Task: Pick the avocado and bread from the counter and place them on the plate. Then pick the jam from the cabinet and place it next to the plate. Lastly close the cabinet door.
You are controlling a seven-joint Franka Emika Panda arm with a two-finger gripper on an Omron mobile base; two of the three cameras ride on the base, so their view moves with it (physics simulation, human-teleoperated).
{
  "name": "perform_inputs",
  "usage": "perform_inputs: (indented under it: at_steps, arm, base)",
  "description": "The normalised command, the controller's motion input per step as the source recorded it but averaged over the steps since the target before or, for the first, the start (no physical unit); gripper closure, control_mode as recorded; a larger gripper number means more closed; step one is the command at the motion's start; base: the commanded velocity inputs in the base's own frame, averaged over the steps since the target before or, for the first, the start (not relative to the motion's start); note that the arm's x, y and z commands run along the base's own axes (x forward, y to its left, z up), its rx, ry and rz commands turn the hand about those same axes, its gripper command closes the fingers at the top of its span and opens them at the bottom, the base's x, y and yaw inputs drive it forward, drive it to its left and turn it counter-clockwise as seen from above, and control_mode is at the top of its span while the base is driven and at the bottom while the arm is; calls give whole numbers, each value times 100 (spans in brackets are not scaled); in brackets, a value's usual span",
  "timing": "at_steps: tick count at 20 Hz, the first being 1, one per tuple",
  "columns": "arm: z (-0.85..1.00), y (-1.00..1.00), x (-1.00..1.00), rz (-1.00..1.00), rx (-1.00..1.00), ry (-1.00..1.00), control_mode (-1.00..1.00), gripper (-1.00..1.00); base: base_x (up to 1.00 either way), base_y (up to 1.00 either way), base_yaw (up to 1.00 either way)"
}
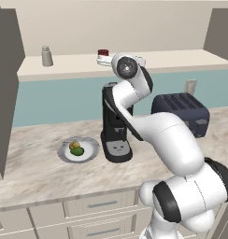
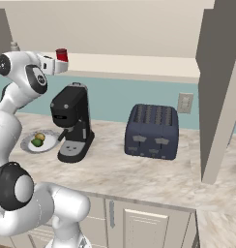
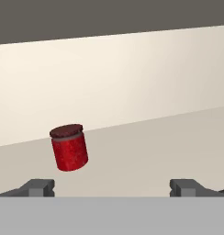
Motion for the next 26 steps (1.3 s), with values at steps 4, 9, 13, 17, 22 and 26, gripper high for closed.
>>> perform_inputs:
  at_steps: [4,9,13,17,22,26]
  arm:
    - [-2,0,17,3,-4,0,-100,-100]
    - [0,0,39,0,0,0,-100,-100]
    - [0,0,59,0,0,0,-100,-100]
    - [0,20,65,0,0,4,-100,-100]
    - [0,58,63,0,-4,9,-100,-100]
    - [0,56,61,0,-6,13,-100,-100]
  base:
    - [0,0,0]
    - [0,0,0]
    - [0,0,0]
    - [0,0,0]
    - [0,0,0]
    - [0,0,0]
